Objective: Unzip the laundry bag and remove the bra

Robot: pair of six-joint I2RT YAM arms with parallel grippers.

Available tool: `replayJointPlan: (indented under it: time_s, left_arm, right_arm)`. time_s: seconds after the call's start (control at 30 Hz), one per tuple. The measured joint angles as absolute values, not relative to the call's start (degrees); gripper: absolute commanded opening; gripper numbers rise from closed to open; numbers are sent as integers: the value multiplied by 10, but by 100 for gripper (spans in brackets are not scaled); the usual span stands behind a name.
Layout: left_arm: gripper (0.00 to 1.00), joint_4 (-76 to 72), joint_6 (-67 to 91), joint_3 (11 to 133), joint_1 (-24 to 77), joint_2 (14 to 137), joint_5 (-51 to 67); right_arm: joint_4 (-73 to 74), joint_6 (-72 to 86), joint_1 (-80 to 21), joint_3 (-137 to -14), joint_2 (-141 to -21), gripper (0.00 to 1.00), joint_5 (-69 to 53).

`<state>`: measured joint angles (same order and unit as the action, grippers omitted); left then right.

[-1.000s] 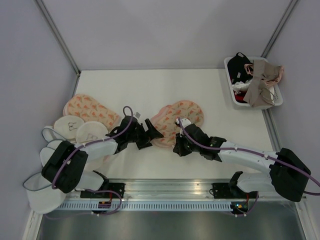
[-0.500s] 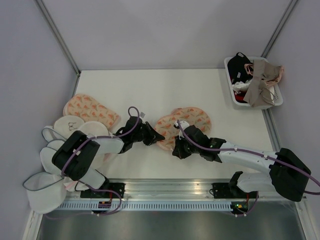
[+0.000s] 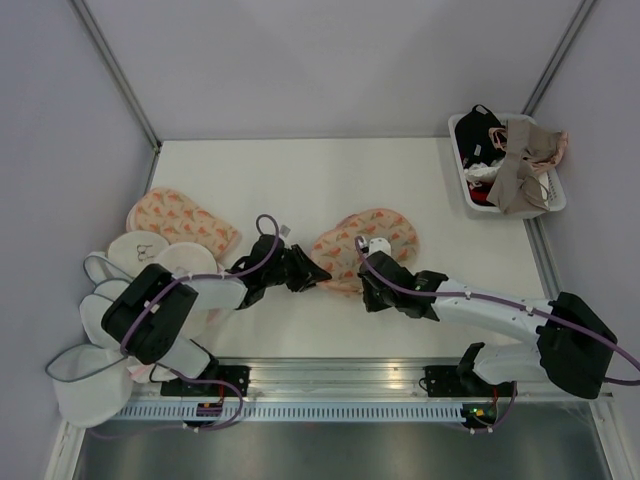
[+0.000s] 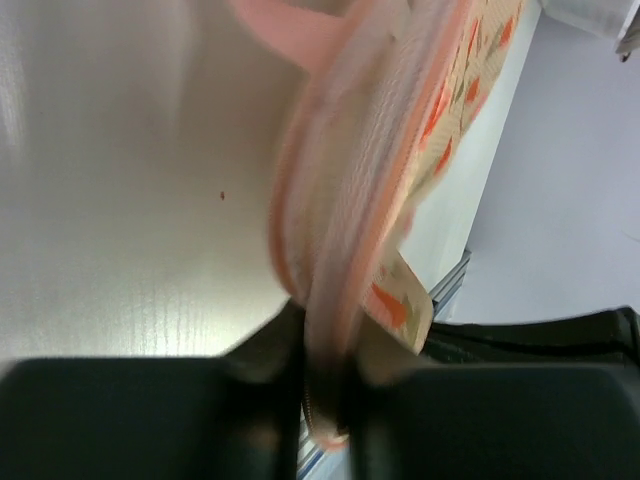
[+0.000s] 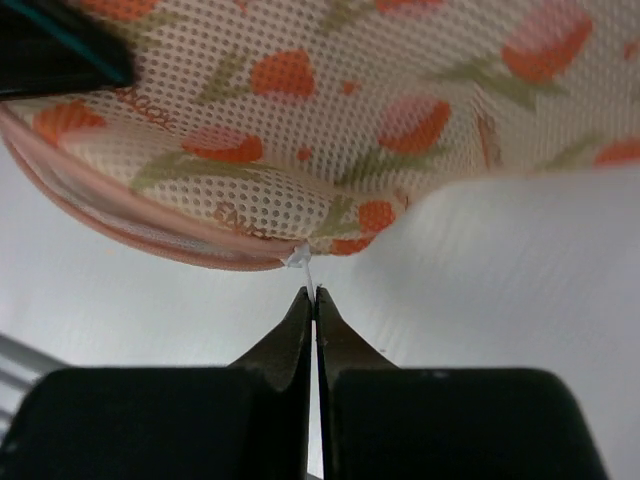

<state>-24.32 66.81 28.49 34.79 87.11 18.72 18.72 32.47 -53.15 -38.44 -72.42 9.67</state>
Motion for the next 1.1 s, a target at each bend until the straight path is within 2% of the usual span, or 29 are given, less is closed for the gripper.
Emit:
replayJointPlan:
  time_s: [0.03,0.13,0.17,0.33,0.37,0.47,0.5,0.6,0.67,0.87,1.1]
  left_arm:
    - [59,-244,669,284,348,869,188]
    - [89,-236,667,275,346,853,189]
    - [91,-228,665,273,345,843,188]
    - [94,-186,664,260,344,778,164]
    - [94,-176,663,257,344,762,159]
    - [95,-152,659,248,344,718,140]
    - [95,-143,656,245,344,700,135]
    - [95,-123,649,242,344,670,126]
    - [95,-112,645,239,344,653,123]
    - [96,-85,642,215,344,605,120]
    - [97,-54,640,202,344,547,112]
  right_arm:
    - [194,329,-532,-389,-728,0,112]
    - [248,347,-527,-395,-748,0,181]
    - [266,354,-526,-396,-756,0,199]
    - [380,417,-523,-413,-789,0,319]
    - [397,433,-522,-419,-790,4,339]
    - [462,491,-521,-445,-786,32,411]
    - [481,503,-520,-454,-781,46,432]
    - [496,497,-518,-469,-762,62,449]
    - [493,481,-518,-478,-748,65,445]
    - [418,390,-520,-490,-714,68,359]
    - [328,317,-520,-601,-829,67,293]
